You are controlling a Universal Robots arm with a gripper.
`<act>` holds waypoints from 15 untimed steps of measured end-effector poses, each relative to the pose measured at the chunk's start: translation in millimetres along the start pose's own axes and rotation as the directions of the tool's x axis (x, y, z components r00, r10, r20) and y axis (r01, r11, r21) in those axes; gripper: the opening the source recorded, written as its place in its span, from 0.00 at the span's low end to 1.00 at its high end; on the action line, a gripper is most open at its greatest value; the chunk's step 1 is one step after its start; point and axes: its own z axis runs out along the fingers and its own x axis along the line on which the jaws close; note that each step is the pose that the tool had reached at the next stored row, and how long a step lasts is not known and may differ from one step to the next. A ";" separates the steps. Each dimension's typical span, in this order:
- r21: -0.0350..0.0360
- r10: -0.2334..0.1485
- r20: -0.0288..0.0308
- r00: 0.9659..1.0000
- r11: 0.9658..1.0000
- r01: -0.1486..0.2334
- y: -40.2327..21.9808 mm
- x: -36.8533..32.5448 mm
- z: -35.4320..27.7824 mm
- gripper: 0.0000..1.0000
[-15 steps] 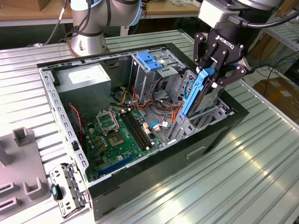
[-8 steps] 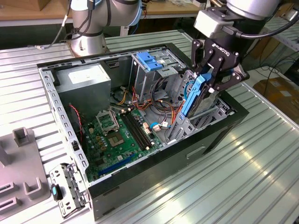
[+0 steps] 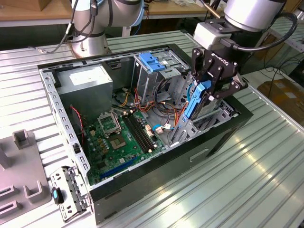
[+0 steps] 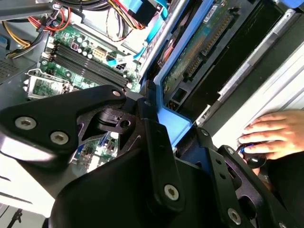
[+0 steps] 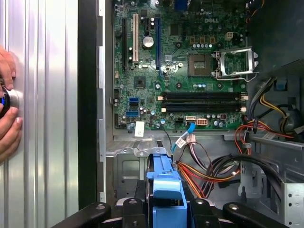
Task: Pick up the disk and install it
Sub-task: 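Insert the disk into the insertion slot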
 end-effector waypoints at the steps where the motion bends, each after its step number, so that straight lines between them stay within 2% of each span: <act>1: 0.000 0.000 0.000 1.000 1.000 0.000 0.0 0.0 1.8 0.37; 2: 0.000 0.000 0.000 1.000 1.000 0.000 -0.1 -0.1 5.6 0.37; 7: 0.000 0.000 0.000 1.000 1.000 0.000 -0.3 -0.3 15.3 0.37; 14: 0.000 0.000 -0.002 1.000 1.000 0.000 -0.4 -0.3 15.3 0.38; 15: 0.000 0.000 -0.003 1.000 1.000 0.000 -0.4 -0.3 15.4 0.44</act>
